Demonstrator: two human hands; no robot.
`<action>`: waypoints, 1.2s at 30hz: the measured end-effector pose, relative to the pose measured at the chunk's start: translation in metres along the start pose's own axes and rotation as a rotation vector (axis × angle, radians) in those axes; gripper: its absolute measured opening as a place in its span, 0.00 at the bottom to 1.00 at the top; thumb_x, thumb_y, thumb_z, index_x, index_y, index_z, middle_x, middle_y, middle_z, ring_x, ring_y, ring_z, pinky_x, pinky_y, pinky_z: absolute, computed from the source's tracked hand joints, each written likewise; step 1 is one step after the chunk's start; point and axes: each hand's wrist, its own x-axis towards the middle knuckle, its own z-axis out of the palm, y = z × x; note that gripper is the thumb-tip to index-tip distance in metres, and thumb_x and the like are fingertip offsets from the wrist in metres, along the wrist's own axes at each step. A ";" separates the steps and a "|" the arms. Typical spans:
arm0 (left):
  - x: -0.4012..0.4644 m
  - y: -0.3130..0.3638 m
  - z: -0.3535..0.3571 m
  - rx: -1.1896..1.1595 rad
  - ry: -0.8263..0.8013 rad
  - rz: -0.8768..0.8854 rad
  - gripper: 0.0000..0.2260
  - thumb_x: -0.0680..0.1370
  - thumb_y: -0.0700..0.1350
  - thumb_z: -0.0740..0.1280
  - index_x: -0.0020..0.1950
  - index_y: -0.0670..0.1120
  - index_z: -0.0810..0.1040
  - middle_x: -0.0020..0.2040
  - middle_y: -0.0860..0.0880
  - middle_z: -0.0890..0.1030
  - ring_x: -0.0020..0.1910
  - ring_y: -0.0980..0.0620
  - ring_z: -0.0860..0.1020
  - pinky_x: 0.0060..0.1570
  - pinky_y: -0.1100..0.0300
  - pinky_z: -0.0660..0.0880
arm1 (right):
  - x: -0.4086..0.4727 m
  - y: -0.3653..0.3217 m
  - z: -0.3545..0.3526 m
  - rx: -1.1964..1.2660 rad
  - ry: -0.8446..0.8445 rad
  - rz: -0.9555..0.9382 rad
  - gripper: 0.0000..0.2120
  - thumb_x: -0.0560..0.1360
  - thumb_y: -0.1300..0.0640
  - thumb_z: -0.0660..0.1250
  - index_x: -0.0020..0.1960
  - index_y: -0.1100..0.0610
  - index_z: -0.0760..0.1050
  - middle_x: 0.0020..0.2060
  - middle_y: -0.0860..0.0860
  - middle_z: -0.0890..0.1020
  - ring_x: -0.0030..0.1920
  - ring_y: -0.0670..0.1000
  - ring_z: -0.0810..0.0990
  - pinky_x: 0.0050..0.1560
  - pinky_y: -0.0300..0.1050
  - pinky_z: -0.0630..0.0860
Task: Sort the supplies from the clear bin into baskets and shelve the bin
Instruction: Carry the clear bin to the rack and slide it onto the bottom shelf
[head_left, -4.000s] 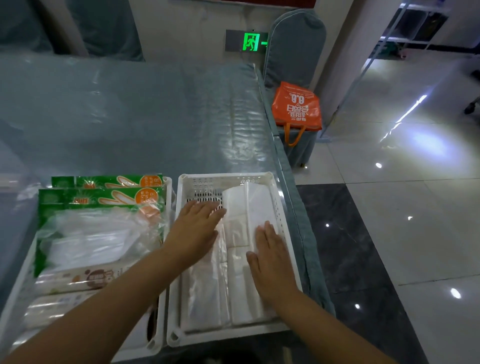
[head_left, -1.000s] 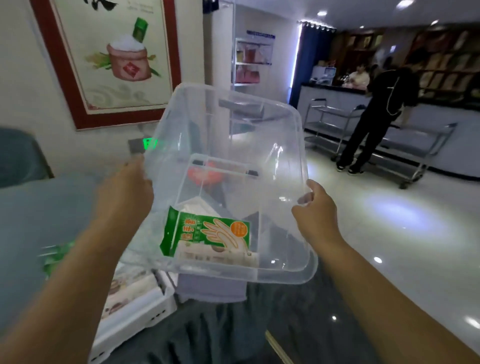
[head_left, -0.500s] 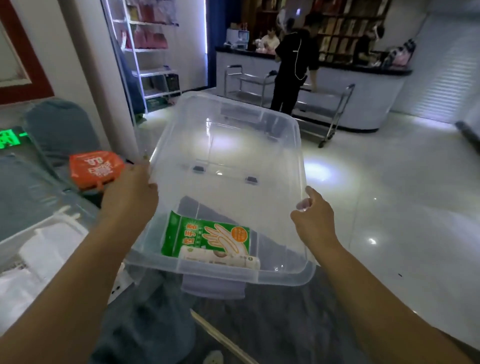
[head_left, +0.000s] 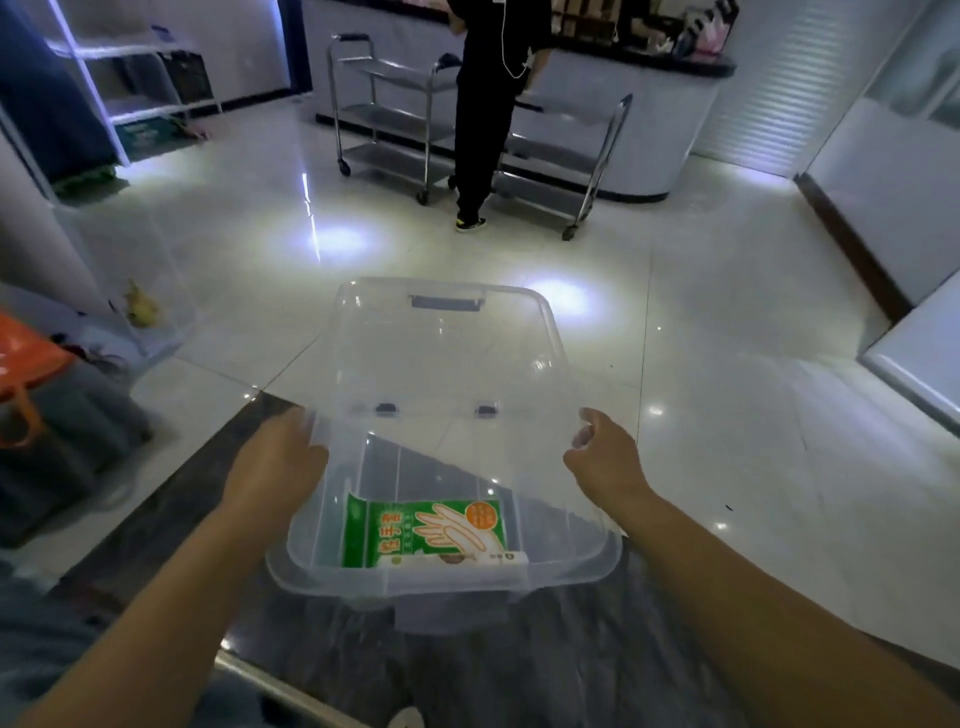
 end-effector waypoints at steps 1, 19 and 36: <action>0.015 0.000 0.007 -0.001 -0.028 -0.012 0.08 0.73 0.39 0.64 0.51 0.42 0.75 0.40 0.48 0.76 0.37 0.49 0.73 0.37 0.57 0.67 | 0.015 0.001 0.003 -0.010 -0.007 0.010 0.24 0.73 0.64 0.67 0.67 0.57 0.67 0.45 0.47 0.74 0.44 0.47 0.74 0.49 0.40 0.72; 0.357 0.074 0.128 -0.007 -0.226 -0.235 0.07 0.73 0.42 0.68 0.41 0.44 0.70 0.36 0.49 0.75 0.32 0.55 0.73 0.25 0.64 0.64 | 0.403 -0.011 0.069 -0.092 -0.162 0.044 0.28 0.70 0.65 0.67 0.69 0.60 0.66 0.53 0.55 0.78 0.49 0.49 0.74 0.52 0.40 0.68; 0.692 0.014 0.113 -0.211 0.015 -0.566 0.08 0.71 0.41 0.68 0.41 0.42 0.69 0.35 0.46 0.73 0.30 0.48 0.73 0.23 0.63 0.67 | 0.760 -0.208 0.250 -0.178 -0.325 -0.221 0.28 0.70 0.64 0.67 0.69 0.56 0.65 0.47 0.48 0.75 0.47 0.48 0.74 0.49 0.40 0.69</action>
